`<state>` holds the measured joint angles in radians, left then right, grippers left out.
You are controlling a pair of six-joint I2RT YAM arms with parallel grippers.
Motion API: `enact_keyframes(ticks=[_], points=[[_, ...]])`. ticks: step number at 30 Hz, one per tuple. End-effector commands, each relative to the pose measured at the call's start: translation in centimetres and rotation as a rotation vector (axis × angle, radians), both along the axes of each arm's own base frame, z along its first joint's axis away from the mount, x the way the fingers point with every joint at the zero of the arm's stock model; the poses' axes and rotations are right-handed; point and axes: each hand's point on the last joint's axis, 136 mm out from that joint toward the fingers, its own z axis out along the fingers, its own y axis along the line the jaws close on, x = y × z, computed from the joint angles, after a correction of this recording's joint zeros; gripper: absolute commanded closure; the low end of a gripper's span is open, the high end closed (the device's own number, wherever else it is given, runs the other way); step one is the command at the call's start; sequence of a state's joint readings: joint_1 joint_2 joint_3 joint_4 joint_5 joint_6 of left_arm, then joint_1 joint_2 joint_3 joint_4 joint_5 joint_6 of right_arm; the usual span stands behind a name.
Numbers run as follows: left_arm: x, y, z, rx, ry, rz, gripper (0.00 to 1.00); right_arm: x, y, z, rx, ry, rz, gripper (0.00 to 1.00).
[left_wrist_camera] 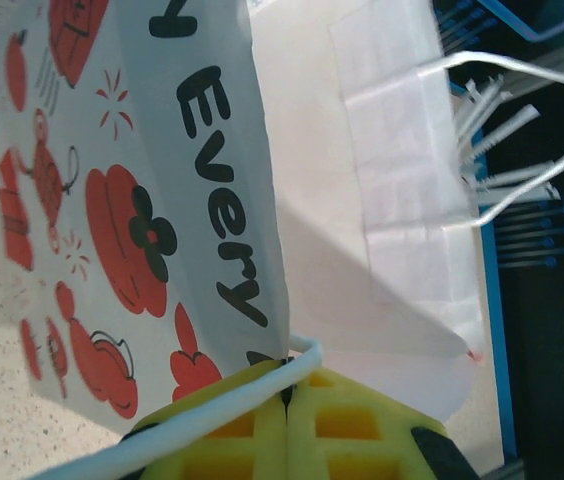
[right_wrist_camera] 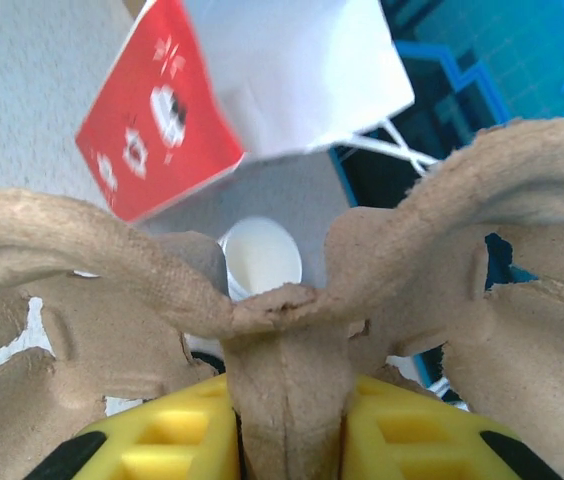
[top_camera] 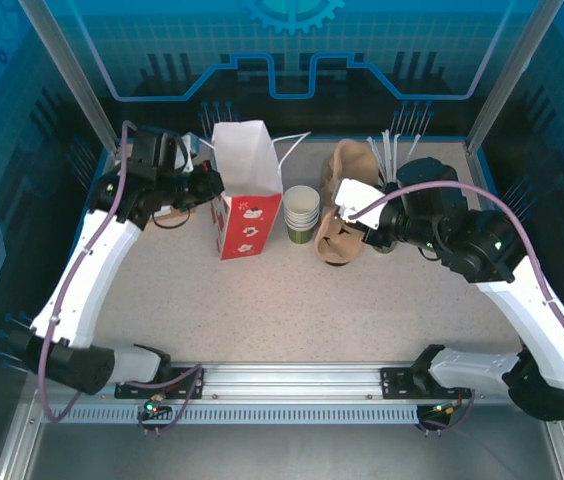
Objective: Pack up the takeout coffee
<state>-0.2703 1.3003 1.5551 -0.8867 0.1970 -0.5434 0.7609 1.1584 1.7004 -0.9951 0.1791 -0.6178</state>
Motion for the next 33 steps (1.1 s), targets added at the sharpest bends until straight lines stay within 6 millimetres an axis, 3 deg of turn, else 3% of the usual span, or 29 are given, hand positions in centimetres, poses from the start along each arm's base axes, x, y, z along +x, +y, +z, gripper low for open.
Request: enact_keyframes(ticks=[1, 7, 14, 21, 33], points=[[-2.7, -0.4, -0.1, 0.021, -0.004, -0.027, 1.00, -0.4, 1.2, 2.5, 0.008, -0.057, 0.040, 0.73], [-6.6, -2.2, -0.8, -0.039, 0.023, -0.078, 1.00, -1.3, 4.2, 6.0, 0.041, -0.131, 0.125, 0.74], [-9.2, -5.2, -2.3, -0.184, 0.078, -0.146, 1.00, -1.2, 8.3, 6.2, -0.014, -0.184, 0.190, 0.74], [-10.0, -5.2, -4.7, -0.204, 0.127, -0.128, 1.00, 1.1, 11.7, 4.8, -0.085, -0.206, 0.176, 0.75], [-10.8, -4.5, -6.2, -0.203, 0.153, -0.101, 0.99, 4.6, 15.8, -0.5, -0.261, -0.212, 0.169, 0.75]])
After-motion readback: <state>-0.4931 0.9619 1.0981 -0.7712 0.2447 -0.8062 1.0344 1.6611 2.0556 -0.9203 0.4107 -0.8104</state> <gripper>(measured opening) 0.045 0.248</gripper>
